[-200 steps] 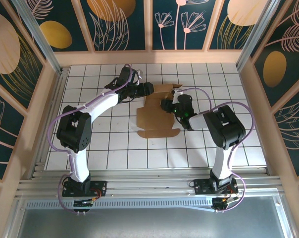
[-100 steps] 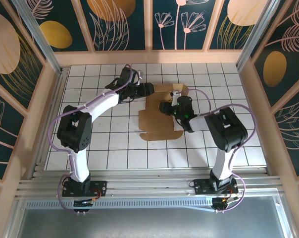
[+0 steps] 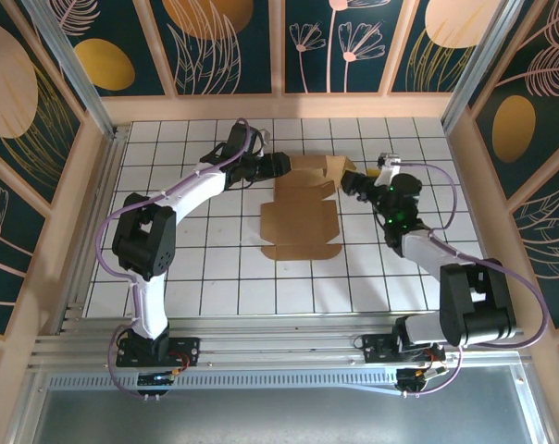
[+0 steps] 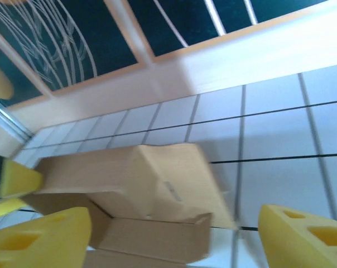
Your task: Fold the paper box
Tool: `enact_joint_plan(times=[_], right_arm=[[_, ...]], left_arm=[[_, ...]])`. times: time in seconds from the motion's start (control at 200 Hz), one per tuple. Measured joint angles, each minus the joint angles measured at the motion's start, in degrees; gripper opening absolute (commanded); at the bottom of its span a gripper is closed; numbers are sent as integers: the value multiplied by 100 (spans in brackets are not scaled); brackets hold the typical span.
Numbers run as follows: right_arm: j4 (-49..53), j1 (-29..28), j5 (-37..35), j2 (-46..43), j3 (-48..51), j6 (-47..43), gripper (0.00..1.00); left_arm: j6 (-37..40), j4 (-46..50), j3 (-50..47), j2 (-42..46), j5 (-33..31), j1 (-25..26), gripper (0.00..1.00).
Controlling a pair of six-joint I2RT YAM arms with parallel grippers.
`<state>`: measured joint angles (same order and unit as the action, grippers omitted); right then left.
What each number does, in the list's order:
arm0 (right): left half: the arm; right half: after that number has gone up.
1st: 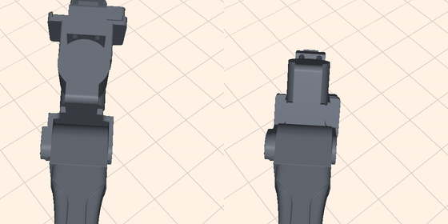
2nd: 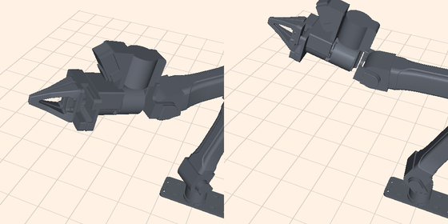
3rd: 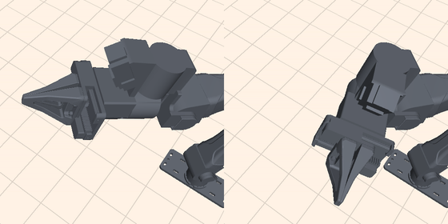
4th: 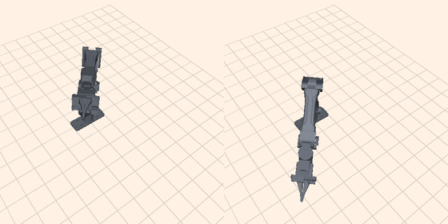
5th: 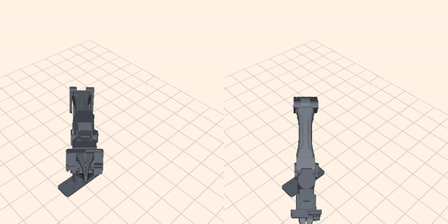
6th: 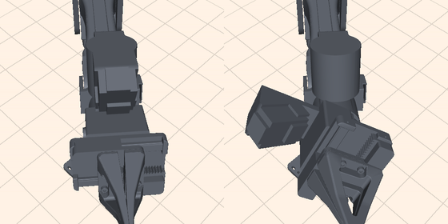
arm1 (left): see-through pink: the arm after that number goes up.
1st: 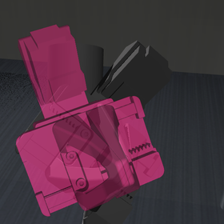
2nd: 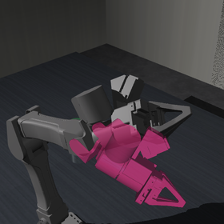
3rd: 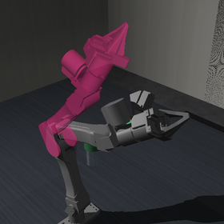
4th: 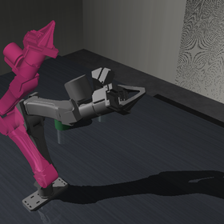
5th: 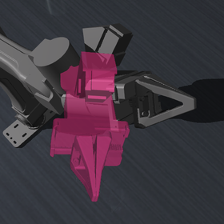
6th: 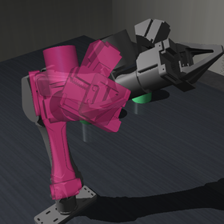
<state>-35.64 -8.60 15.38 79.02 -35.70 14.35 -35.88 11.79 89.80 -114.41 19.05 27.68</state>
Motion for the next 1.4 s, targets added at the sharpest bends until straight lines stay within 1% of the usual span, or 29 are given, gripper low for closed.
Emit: enact_joint_plan(times=[0.075,0.155,0.265,0.34,0.35,0.435,0.476,0.551,0.701,0.781,0.986,1.246,1.397], right_arm=[[232,275,354,356,-275,-203,84],[426,452,772,946,-688,-439,79],[367,474,1292,1475,-835,-654,71],[160,433,1488,1716,-835,-678,65],[142,431,1491,1738,-835,-678,64],[-118,328,1425,1928,-855,-713,51],[-177,258,1309,2000,-903,-699,44],[-195,111,1047,2094,-1038,-780,35],[127,-90,664,2111,-1360,-892,22],[472,-94,586,2107,-1537,-820,18],[1187,-133,568,2022,-1766,-487,16],[2304,-511,592,2002,-2400,94,14],[2649,-623,568,2004,-2568,278,15]], left_arm=[[0,0,0,-2,4,0,65],[0,0,0,-2,4,0,65],[0,13,17,-7,0,0,66],[0,55,55,-13,0,0,66],[0,59,61,-15,0,0,66],[0,90,92,-33,2,0,66],[0,94,94,-37,2,0,66],[0,109,101,-39,0,0,65],[-48,131,118,-42,-17,0,64],[-70,129,118,-42,-15,-4,64],[-92,125,177,-107,2,-4,64],[-140,68,208,-140,0,-37,64],[-153,61,210,-140,-2,-42,64]])
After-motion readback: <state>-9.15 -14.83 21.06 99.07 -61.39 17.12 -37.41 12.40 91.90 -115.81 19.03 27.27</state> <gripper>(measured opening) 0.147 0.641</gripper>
